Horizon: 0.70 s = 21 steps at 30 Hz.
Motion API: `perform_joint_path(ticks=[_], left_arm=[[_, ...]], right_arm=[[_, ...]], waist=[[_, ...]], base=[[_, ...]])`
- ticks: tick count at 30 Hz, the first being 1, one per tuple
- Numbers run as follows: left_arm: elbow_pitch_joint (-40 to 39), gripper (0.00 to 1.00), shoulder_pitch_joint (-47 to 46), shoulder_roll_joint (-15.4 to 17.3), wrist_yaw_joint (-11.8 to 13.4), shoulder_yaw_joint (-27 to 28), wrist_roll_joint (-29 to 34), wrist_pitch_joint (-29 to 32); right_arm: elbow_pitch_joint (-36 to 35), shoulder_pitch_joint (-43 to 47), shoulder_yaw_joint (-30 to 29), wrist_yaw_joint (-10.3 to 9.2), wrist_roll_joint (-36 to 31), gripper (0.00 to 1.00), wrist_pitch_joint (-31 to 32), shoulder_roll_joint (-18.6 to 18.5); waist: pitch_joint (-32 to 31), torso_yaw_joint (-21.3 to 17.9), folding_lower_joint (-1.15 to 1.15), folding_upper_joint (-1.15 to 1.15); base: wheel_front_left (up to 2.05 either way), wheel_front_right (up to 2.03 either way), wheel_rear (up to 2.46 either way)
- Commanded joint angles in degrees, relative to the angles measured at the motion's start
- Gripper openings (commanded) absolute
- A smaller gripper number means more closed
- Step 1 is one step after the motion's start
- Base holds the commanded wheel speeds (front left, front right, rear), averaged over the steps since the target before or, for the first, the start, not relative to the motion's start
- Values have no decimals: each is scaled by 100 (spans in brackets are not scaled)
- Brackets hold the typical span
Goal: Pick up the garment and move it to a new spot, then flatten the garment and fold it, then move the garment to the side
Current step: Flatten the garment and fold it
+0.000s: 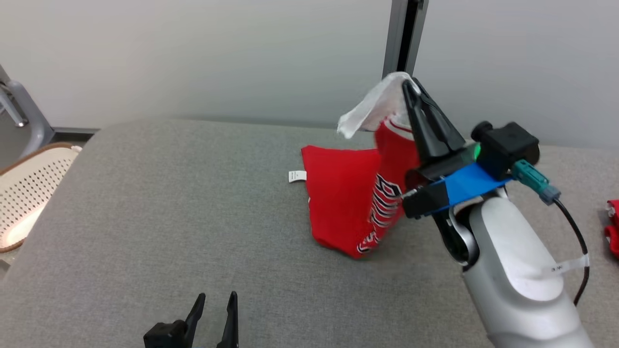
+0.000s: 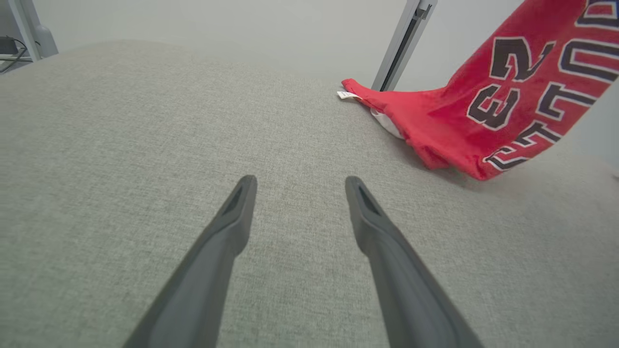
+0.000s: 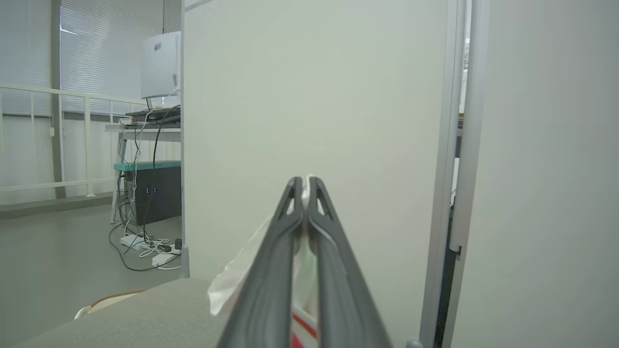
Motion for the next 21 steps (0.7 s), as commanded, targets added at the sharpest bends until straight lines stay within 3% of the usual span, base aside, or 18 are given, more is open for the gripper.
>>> perform_joint_path(ticks=[1,6,10,15,21], left_arm=[[17,100,67,0,10,-7,-15,-16],[80,100,246,0,23,45,37,-16],[97,100,349,-1,33,53,47,-16],[125,100,383,-1,35,56,6,-16],[91,100,150,-1,15,-77,-48,-16]], right_arm=[[-116,-173,116,0,94,0,-2,-12],[-429,-703,665,0,400,0,-1,-13],[-553,-1259,749,0,565,0,91,-13],[-369,-1904,265,0,127,0,344,-40],[500,-2410,-484,-1,-749,0,710,-216]], waist=[[-69,6,1,0],[-255,140,1,0],[-283,294,1,0],[-170,518,1,0],[183,823,1,0]], base=[[0,0,0],[0,0,0],[0,0,0],[0,0,0],[0,0,0]])
